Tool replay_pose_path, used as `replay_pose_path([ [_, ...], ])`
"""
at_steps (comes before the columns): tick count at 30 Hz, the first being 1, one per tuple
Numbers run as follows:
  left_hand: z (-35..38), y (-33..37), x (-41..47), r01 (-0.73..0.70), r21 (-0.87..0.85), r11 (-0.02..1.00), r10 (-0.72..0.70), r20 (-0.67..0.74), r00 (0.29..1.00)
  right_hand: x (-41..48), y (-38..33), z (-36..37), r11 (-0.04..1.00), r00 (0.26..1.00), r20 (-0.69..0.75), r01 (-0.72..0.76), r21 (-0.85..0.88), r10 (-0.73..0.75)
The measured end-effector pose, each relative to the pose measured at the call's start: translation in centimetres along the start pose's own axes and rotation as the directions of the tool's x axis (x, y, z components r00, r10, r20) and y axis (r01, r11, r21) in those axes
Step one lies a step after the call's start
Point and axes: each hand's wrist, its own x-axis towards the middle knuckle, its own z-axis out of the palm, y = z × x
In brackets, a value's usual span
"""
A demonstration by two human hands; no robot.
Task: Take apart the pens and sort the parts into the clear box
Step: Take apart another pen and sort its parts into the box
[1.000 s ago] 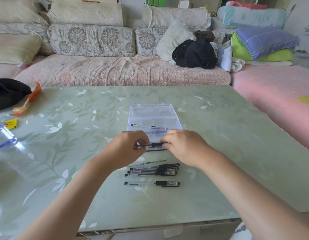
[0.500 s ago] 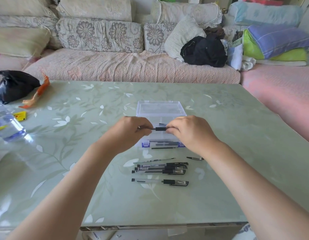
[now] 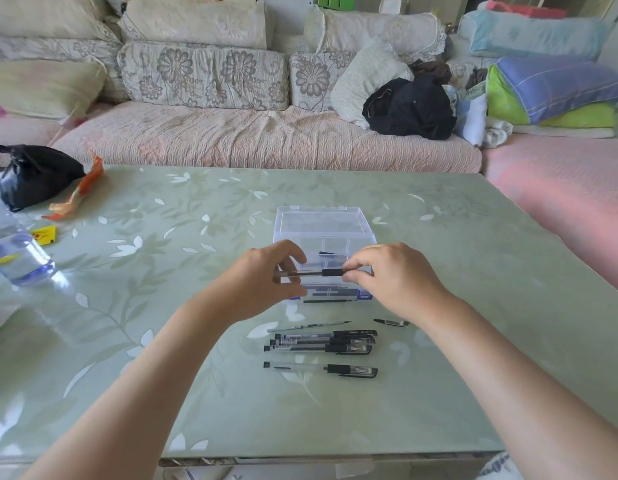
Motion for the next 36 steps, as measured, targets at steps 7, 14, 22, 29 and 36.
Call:
replay_pose_path([
  [7,0.13,-0.22,-0.25,0.039,-0.079,0.996,-0.045,-0.075,0.996,-0.36,0.29,0.15,0.997,0.998,0.016,-0.057,0.043,0.056],
  [14,-0.59,0.39,-0.46,0.075,-0.087,0.993,-0.071,0.047,0.996,-0.23,0.55,-0.17,0.996,0.999,-0.009,-0.040,0.080,0.041],
  [22,-0.31,0.15,-0.37,0.028,-0.087,0.996,-0.031,-0.040,0.999,-0.16,0.59,0.09,0.995,0.999,-0.002,-0.035,0.091,0.035],
  [29,-0.24,0.09,-0.31,0.133,-0.146,0.980,-0.129,0.034,0.991,-0.25,0.39,-0.04,0.997,0.999,-0.039,-0.024,0.069,0.027],
  [36,-0.02,0.06,-0.21,0.075,-0.160,0.984,-0.079,-0.018,0.997,-0.28,0.52,-0.11,0.996,0.999,-0.018,-0.027,0.084,0.029],
])
